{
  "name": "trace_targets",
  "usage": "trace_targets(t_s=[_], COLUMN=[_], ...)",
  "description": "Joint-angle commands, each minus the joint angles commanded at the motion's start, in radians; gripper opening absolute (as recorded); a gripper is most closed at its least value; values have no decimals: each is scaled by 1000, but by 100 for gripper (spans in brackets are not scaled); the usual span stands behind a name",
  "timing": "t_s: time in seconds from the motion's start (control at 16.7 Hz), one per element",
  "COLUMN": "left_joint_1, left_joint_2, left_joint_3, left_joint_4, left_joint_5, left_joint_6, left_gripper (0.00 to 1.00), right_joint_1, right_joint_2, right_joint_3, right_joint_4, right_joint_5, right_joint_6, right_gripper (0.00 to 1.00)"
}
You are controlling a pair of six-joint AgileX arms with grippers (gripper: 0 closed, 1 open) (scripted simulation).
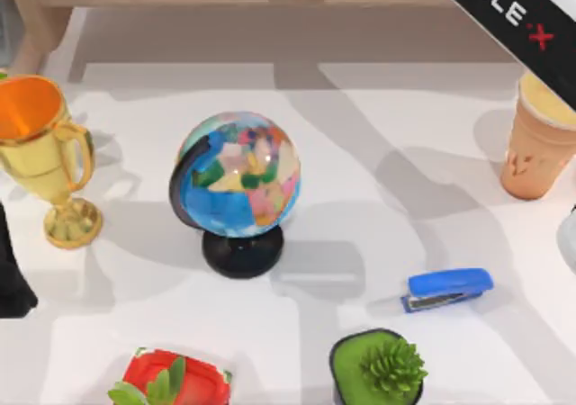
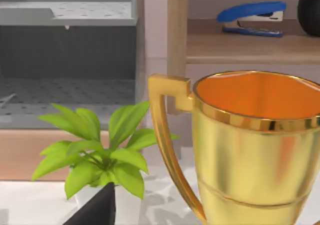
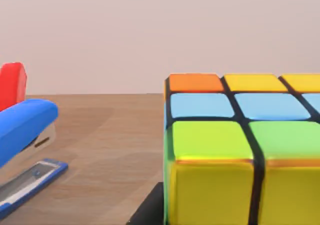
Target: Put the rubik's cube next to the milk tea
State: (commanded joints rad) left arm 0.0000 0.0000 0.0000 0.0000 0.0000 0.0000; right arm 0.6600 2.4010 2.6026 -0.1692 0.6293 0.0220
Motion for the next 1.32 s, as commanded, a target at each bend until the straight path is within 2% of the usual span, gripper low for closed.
trace_targets(t_s=[0.18, 0.48, 0.6, 0.78, 1.02, 1.32], left_joint_1=[0, 0, 0, 0, 0, 0], left_joint_2=[0, 0, 0, 0, 0, 0], left_joint_3=[0, 0, 0, 0, 0, 0], left_joint_4=[0, 0, 0, 0, 0, 0], left_joint_5=[0, 0, 0, 0, 0, 0], left_joint_6=[0, 0, 0, 0, 0, 0], left_gripper=[100, 100, 100, 100, 100, 100], right_joint_1=[-52, -50, -41, 14, 80, 9], right_joint_2=[1, -1, -30, -92, -129, -63], right_joint_3=[12, 12, 26, 35, -7, -143], right_joint_4=[-49, -49, -71, -177, -422, -794], right_joint_5=[10, 9, -21, -124, -307, -512], right_joint_6=[-7, -4, 20, 104, 251, 393], right_gripper=[0, 0, 0, 0, 0, 0])
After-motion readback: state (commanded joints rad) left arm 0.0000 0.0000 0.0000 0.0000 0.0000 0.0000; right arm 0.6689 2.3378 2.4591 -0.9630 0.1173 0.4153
